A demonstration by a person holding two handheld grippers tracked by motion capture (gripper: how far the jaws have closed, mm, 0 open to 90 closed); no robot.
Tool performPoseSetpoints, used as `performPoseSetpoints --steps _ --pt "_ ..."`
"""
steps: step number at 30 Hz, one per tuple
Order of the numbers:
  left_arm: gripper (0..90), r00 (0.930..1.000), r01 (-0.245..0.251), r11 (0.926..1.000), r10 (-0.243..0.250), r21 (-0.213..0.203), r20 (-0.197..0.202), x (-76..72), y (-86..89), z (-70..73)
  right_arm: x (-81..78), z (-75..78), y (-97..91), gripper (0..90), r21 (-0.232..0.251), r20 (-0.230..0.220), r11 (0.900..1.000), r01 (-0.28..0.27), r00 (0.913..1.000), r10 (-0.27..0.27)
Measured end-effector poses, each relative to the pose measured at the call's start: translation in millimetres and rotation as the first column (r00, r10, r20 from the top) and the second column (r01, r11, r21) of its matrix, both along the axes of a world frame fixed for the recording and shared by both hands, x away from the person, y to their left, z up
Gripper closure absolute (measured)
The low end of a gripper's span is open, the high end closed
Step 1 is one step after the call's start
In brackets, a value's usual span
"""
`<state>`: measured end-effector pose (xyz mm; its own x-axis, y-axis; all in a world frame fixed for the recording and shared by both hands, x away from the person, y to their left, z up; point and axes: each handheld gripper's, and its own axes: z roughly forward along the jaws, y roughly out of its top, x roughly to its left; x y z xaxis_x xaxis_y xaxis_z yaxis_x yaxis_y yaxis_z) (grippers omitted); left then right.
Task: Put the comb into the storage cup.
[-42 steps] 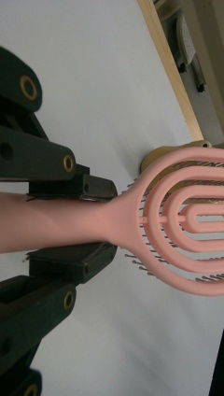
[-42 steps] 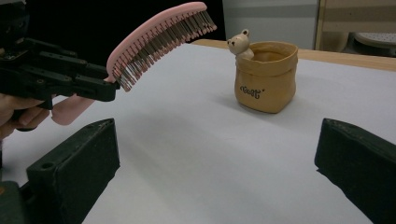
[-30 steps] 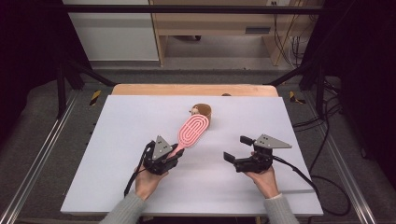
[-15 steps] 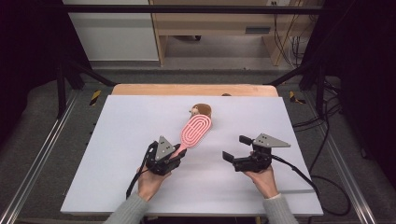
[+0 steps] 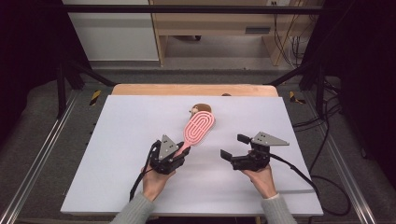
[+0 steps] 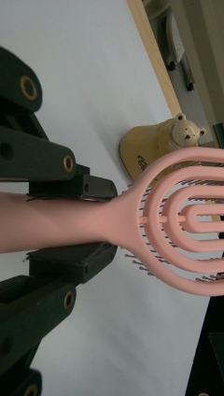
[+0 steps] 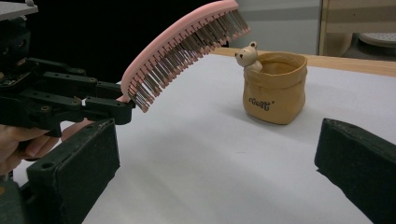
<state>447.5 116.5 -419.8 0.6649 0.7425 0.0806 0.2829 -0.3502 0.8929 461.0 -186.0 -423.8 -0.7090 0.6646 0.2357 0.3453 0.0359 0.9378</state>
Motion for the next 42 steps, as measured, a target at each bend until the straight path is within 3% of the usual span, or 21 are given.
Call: performPoseSetpoints --steps 12,25,42 --pt "68.8 0.9997 0.020 0.9995 -0.019 -0.027 0.012 -4.1 -13.8 -8.8 1.7 -1.1 6.1 0.4 -0.002 -0.020 1.0000 -0.009 0.9998 0.009" --pt "68.8 0.9998 0.006 0.9995 -0.006 -0.029 0.021 -7.6 -20.7 -15.9 4.1 0.9 14.8 0.4 0.008 -0.028 0.9998 -0.019 0.9994 0.019" --pt "68.9 0.9998 0.007 0.9991 -0.006 -0.041 0.016 -10.5 -27.0 -20.9 9.9 3.8 20.4 0.5 0.032 -0.057 0.9994 0.010 0.9983 -0.008"
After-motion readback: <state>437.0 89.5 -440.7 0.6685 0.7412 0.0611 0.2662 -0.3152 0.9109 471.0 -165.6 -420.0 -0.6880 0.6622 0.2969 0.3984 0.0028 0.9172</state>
